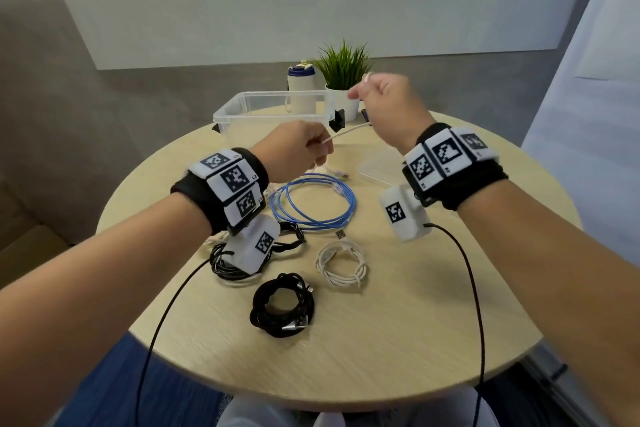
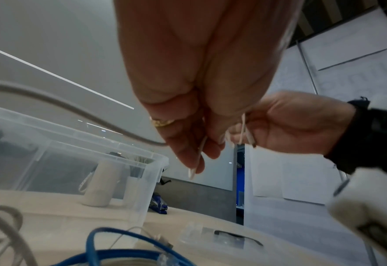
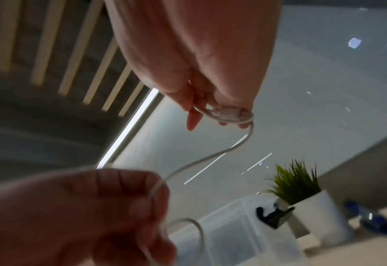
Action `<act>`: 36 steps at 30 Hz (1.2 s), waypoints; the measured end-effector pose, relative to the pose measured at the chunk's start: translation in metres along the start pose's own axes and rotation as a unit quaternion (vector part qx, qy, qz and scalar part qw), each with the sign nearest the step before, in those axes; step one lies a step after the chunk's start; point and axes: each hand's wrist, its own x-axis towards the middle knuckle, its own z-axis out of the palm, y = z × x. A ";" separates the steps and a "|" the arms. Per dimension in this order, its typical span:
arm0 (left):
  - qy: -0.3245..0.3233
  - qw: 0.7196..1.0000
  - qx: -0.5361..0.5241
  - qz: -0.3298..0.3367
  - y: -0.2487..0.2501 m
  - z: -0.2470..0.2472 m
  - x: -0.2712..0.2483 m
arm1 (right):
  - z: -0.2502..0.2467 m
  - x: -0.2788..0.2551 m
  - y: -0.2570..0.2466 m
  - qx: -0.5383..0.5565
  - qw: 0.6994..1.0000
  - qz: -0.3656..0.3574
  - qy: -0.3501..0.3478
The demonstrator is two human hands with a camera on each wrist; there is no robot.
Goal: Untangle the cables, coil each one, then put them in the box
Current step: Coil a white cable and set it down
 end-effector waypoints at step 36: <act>-0.037 0.994 -0.080 -0.068 0.008 0.027 0.013 | -0.009 0.015 0.010 0.137 0.989 0.026 0.056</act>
